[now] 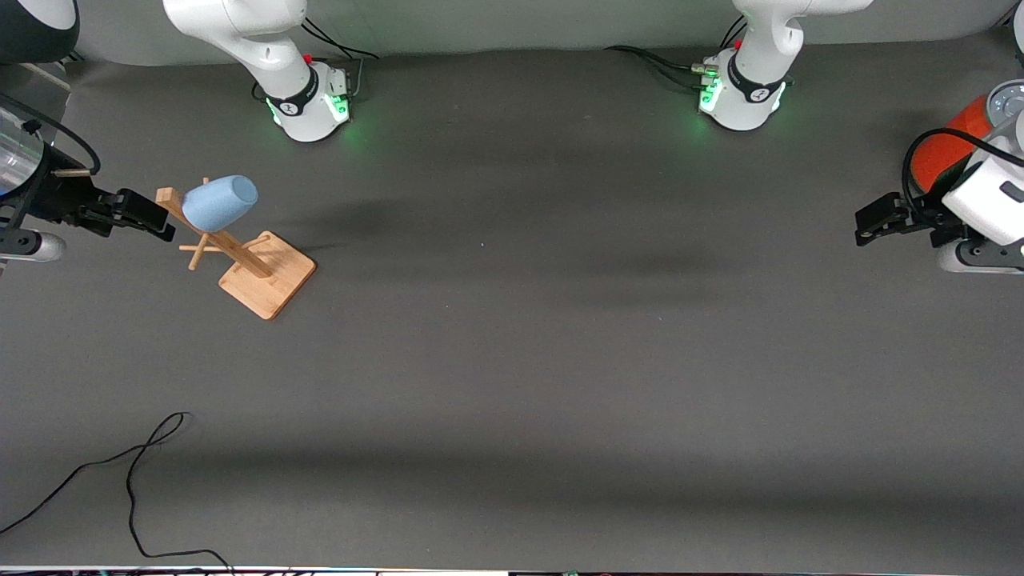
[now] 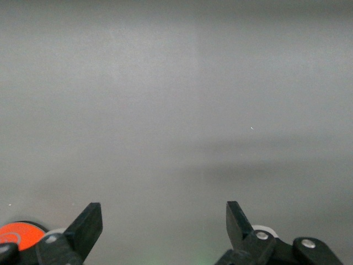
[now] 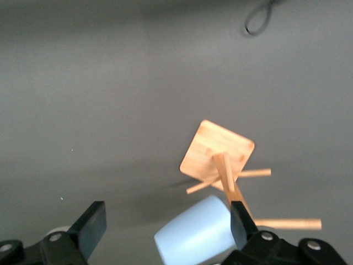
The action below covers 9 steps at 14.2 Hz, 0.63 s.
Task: Rotate and upright cup with both arms
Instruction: 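Reach the right gripper to the blue cup on the stand and grasp it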
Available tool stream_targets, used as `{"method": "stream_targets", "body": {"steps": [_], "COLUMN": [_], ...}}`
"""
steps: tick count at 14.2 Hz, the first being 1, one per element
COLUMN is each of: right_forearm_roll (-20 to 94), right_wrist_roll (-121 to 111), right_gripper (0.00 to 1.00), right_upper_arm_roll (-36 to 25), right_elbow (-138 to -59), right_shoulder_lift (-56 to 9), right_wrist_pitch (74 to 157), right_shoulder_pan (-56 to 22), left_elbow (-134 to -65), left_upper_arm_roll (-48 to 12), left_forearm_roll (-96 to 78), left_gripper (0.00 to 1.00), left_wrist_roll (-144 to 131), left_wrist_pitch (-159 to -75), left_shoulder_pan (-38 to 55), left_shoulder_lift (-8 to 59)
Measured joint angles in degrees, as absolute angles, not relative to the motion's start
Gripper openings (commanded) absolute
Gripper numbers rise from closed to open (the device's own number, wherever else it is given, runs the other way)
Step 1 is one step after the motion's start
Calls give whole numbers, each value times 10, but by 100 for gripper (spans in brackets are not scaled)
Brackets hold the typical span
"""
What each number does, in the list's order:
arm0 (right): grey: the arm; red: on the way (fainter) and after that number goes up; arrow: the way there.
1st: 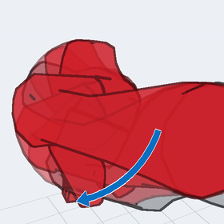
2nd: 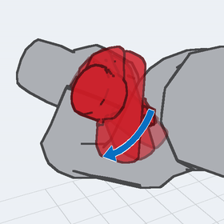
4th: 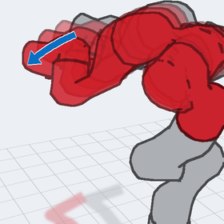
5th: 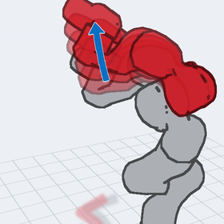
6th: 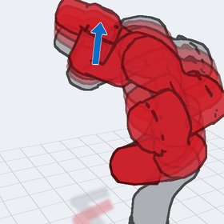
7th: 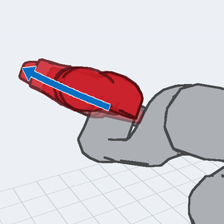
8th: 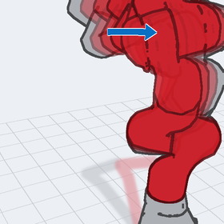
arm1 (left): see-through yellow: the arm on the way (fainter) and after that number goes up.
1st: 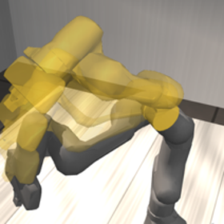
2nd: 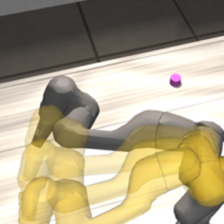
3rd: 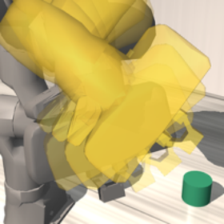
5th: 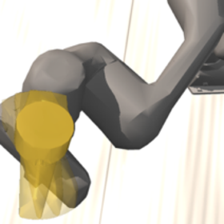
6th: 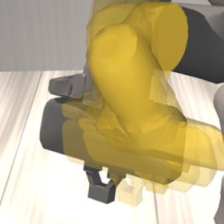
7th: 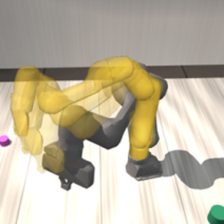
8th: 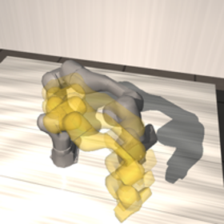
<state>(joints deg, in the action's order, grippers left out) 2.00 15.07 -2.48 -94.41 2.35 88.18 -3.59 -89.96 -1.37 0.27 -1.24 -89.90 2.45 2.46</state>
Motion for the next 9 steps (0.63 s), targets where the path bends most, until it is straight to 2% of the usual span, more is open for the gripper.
{"method": "stream_targets", "body": {"steps": [3,7,9], "right_forearm_roll": [52,89,128], "right_wrist_roll": [287,462,533], "right_gripper": [100,100,100], "right_upper_arm_roll": [-42,-51,-75], "right_elbow": [-960,-1026,-1050], "right_shoulder_lift": [39,77,83], "right_wrist_pitch": [851,846,848], "right_shoulder_pan": [-35,-35,-35], "left_elbow": [-900,-900,-900], "left_upper_arm_roll": [-14,-14,-14], "left_forearm_roll": [3,3,3], "left_gripper": [100,100,100], "left_wrist_roll": [-12,-12,-12], "left_wrist_pitch": [-899,-899,-899], "left_shoulder_pan": [25,25,25], "left_shoulder_lift": [25,25,25]}}
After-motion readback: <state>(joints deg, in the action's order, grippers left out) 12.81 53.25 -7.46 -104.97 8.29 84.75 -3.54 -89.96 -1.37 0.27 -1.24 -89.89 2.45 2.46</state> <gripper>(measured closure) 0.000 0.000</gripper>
